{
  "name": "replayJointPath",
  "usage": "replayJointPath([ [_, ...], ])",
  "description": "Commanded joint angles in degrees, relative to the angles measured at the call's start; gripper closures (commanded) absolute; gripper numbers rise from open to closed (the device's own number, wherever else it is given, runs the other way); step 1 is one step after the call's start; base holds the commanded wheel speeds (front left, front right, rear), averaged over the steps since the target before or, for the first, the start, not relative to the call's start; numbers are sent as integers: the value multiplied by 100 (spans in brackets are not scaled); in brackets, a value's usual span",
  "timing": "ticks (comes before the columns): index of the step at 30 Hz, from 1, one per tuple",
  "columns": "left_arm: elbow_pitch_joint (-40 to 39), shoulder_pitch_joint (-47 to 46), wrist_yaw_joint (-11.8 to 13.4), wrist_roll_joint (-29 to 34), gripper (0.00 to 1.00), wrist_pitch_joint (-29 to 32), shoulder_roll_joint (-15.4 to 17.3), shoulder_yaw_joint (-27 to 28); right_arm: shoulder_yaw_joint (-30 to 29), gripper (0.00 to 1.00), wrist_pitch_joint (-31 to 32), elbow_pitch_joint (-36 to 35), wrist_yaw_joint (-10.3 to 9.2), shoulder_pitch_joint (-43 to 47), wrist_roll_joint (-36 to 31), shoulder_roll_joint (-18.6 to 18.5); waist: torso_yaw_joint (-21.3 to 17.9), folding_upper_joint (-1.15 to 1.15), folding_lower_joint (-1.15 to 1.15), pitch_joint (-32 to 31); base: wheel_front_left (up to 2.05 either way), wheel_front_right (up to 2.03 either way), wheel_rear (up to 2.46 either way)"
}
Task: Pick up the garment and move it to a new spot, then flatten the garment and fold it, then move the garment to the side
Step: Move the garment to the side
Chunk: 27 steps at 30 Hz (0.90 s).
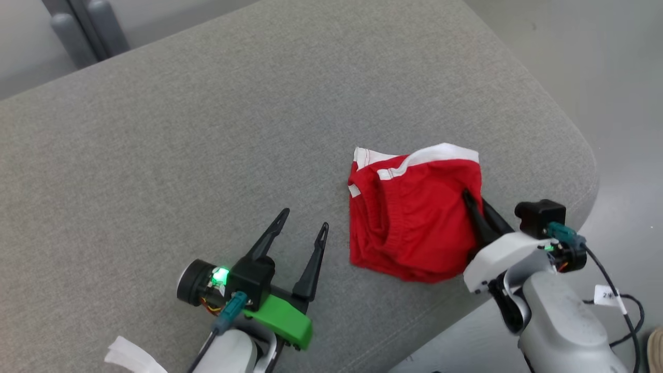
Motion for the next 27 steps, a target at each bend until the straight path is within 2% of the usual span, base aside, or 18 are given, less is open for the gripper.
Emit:
replayJointPath([
  [1, 45, -113, -27, 58, 0, -3, 43, 92, -92, 100, -2, 26, -9, -216, -163, -15, 203, -1, 0, 328, 0, 0, 0],
  [5, 48, -296, -44, 177, 0, -3, 43, 177, -586, 100, -2, 172, -9, -690, -571, -68, 585, -1, 0, 717, 0, 0, 0],
  [9, -23, -503, -61, 249, 0, -3, 54, 291, -903, 100, -3, 481, -9, -1251, -862, -342, 997, -1, 0, 1138, 0, 0, 0],
  [20, -273, -973, -84, 482, 0, -3, 134, 381, -1507, 100, -2, 1645, -9, -2872, -1807, -1621, 1792, -1, 0, 2055, 0, 0, 0],
  [21, -296, -1036, -86, 510, 0, -2, 141, 377, -1713, 100, -2, 1831, -9, -3101, -2003, -1842, 1865, -1, 0, 2165, 0, 0, 0],
  [23, -287, -1081, -81, 509, 0, -1, 157, 392, -2015, 100, -2, 1961, -9, -3298, -2229, -2040, 1921, -1, 0, 2231, 0, 0, 0],
  [27, -224, -1069, -73, 486, 0, 5, 171, 387, -2751, 100, -2, 2063, -9, -3452, -2632, -2260, 1994, -1, 0, 2213, 0, 0, 0],
])
